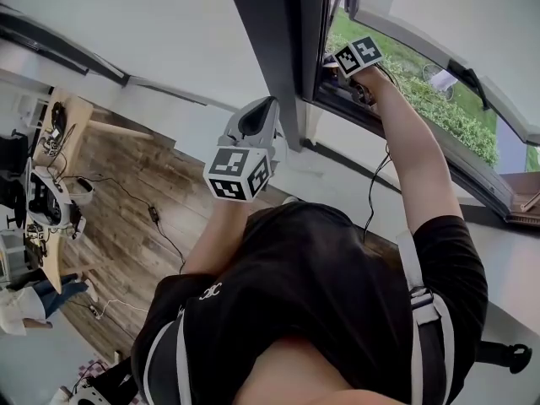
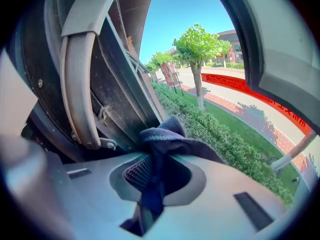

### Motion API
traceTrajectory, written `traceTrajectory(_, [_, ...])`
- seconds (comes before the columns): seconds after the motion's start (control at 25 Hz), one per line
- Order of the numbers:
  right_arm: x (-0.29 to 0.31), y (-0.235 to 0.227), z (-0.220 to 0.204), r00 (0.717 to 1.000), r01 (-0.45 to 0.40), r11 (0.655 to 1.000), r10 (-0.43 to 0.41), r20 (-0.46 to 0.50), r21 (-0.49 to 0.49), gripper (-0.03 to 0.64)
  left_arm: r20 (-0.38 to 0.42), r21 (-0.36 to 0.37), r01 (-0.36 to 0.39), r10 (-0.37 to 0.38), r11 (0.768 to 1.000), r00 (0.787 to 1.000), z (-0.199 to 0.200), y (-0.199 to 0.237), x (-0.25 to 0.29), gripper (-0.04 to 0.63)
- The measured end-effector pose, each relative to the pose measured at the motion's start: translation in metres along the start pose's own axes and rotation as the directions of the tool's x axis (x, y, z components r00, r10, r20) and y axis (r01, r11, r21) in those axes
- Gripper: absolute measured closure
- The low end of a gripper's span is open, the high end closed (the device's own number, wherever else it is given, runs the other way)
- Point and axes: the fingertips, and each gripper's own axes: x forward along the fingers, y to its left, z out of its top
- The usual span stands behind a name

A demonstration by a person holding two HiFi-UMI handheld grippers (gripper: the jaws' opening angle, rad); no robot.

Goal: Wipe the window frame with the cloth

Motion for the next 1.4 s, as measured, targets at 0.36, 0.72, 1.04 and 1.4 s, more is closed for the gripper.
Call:
traceTrajectory(0.36, [-0.011, -0.007, -0.014, 0.998, 0.04, 0.998, -0.038, -0.042, 0.039, 0.569, 0.007, -0.005, 0.029, -0.029, 1.0, 1.0, -0.004, -0.009, 0.001, 0.586])
traceTrajectory(0.72, [-0.04, -0.025, -0.039, 0.99, 0.114, 0.993, -0.11, -0.09, 0.039, 0.569, 0.013, -0.007, 0.058, -0.058, 0.998, 0.998, -0.004, -0.014, 0.001, 0.586])
traceTrajectory(1.04, [-0.064, -0.038, -0.068, 0.981, 0.151, 0.988, -0.146, -0.13, 0.031, 0.571, 0.005, -0.016, 0.092, -0.092, 0.996, 0.996, -0.008, -0.018, 0.01, 0.586])
traceTrajectory(1.4, [-0.032, -0.017, -0.034, 0.992, 0.107, 0.994, -0.106, -0.066, 0.012, 0.569, -0.002, -0.02, 0.08, -0.08, 0.997, 0.997, -0.009, -0.009, 0.01, 0.586])
